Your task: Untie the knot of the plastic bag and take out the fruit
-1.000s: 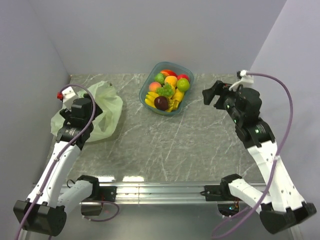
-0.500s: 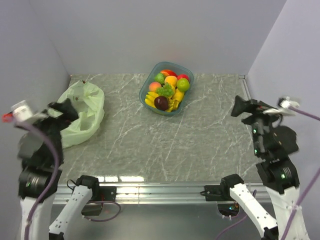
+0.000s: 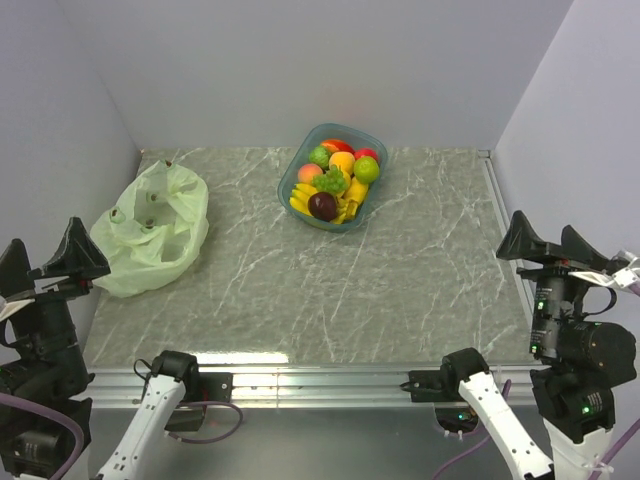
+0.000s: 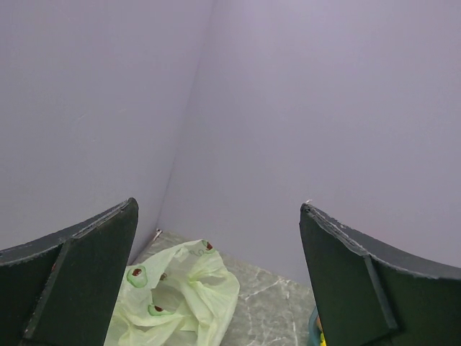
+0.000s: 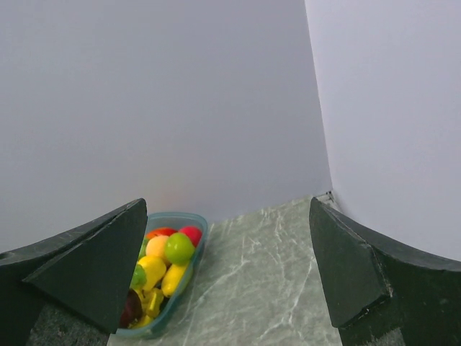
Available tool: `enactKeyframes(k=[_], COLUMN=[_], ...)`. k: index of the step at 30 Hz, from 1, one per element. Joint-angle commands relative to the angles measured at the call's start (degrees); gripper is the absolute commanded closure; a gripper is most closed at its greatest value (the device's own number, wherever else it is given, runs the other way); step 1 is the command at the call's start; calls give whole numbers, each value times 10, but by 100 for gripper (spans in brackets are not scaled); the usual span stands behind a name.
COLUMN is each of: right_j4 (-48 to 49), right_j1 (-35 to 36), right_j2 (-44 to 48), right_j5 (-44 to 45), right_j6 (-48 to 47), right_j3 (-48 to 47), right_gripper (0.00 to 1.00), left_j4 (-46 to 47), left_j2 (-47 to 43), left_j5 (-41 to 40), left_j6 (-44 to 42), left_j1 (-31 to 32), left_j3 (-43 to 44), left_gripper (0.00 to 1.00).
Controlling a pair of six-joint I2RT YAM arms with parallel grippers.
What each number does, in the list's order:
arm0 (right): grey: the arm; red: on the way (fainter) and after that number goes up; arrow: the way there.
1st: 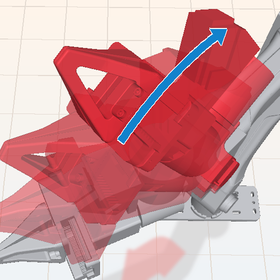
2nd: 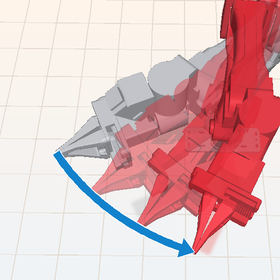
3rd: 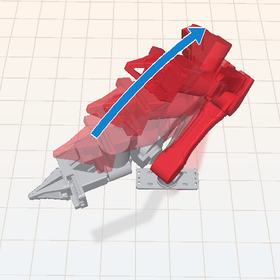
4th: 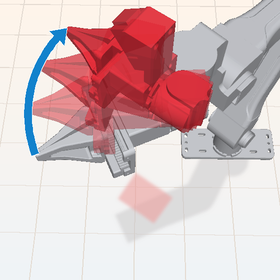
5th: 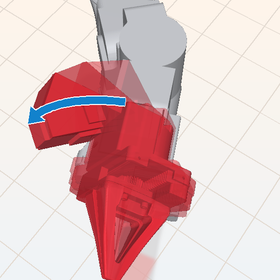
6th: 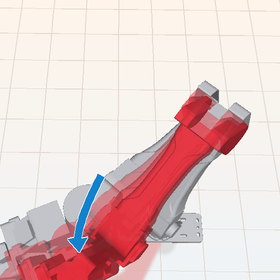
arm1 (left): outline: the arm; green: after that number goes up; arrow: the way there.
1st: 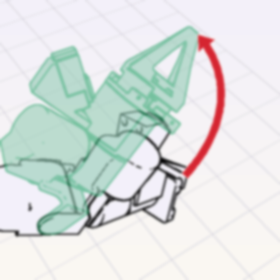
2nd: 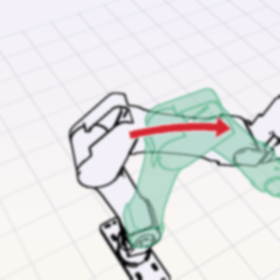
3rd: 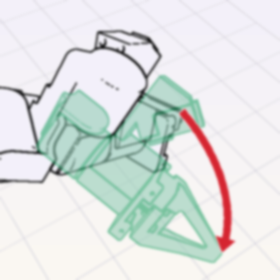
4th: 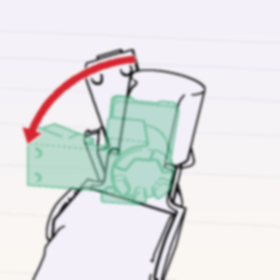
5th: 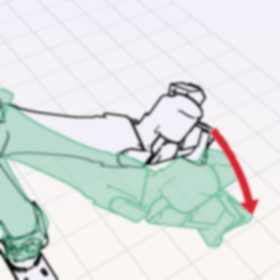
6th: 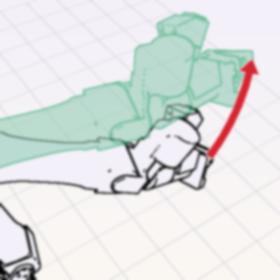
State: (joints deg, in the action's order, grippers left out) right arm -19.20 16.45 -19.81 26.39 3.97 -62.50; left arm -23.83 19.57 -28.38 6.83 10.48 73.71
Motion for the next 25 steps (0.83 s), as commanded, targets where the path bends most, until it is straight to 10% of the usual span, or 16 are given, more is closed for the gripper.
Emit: enactKeyframes(k=[1, 25], right_j4=[4, 22], right_j1=[-2, -3], right_j2=[12, 14], right_j5=[-5, -34], right_j6=[8, 48], right_j3=[25, 76], right_gripper=[0, 0], left_j4=[4, 28], left_j2=[-8, -13], left_j5=[-12, -10], left_j6=[-18, 0], left_j1=[-3, -3], left_j3=[-1, -23], left_gripper=[1, 1])
